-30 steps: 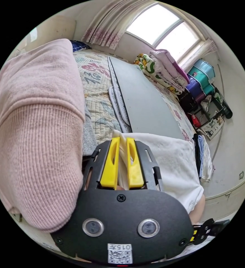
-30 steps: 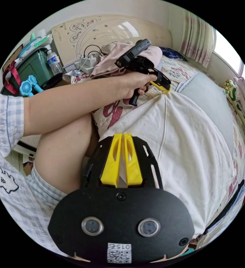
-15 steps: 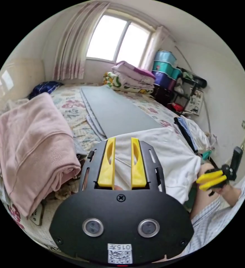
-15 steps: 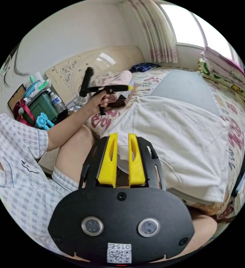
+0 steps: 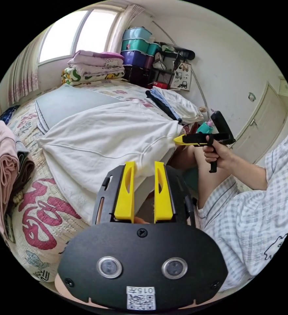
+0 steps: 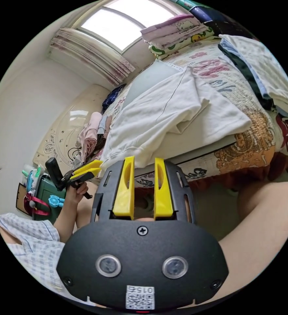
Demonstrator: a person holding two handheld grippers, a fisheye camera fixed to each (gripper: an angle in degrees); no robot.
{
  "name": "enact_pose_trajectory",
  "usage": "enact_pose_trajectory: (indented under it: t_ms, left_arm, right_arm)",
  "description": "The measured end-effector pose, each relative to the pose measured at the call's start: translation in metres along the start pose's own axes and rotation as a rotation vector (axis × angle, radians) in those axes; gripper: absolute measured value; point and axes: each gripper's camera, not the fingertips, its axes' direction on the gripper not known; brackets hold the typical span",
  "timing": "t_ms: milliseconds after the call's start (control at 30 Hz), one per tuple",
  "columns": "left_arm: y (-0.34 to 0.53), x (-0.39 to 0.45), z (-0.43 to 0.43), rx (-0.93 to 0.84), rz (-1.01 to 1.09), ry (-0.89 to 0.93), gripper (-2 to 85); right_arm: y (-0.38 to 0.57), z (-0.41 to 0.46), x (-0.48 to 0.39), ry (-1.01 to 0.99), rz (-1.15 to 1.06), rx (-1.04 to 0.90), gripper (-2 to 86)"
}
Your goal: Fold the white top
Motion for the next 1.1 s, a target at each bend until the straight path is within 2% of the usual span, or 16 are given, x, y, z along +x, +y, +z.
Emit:
enact_pose_trajectory:
  t_ms: [133,300,433,600,733,933,1033,1100]
  left_arm:
    - [-0.020,-0.006,0.008,-0.015,-0.075,0.017,7.8]
    - [-0.043,-0.009,0.019,-0.081,-0.134,0.041,6.8]
    - [-0.096,0.015,0.003,-0.006,-0.061,-0.029,6.6]
    - [-0.217,0.036,0.025,0.012,0.000,-0.059,6.8]
    - [-0.336,0.052,0.087,0.034,0.013,-0.053,7.7]
    - [-0.462,0.052,0.223,-0.077,-0.081,-0.133,9.3]
    - [-0.497,0.052,0.290,-0.213,-0.116,-0.128,10.0]
    - [-0.508,0.049,0.326,-0.312,-0.125,-0.192,7.6]
  right_arm:
    - [-0.004,-0.013,0.012,-0.055,0.028,0.020,2.1]
    - [0.005,-0.028,0.031,-0.084,0.047,-0.001,1.6]
    - [0.000,-0.064,0.047,-0.165,0.023,0.087,6.5]
    - [-0.021,-0.112,0.073,-0.050,0.070,0.245,10.7]
    - [-0.043,-0.121,0.101,-0.102,0.123,0.262,10.8]
    - [-0.057,-0.113,0.117,-0.138,0.107,0.211,6.8]
    - [-0.058,-0.114,0.127,-0.157,0.116,0.224,2.7]
    - [-0.060,-0.113,0.131,-0.175,0.114,0.211,1.5]
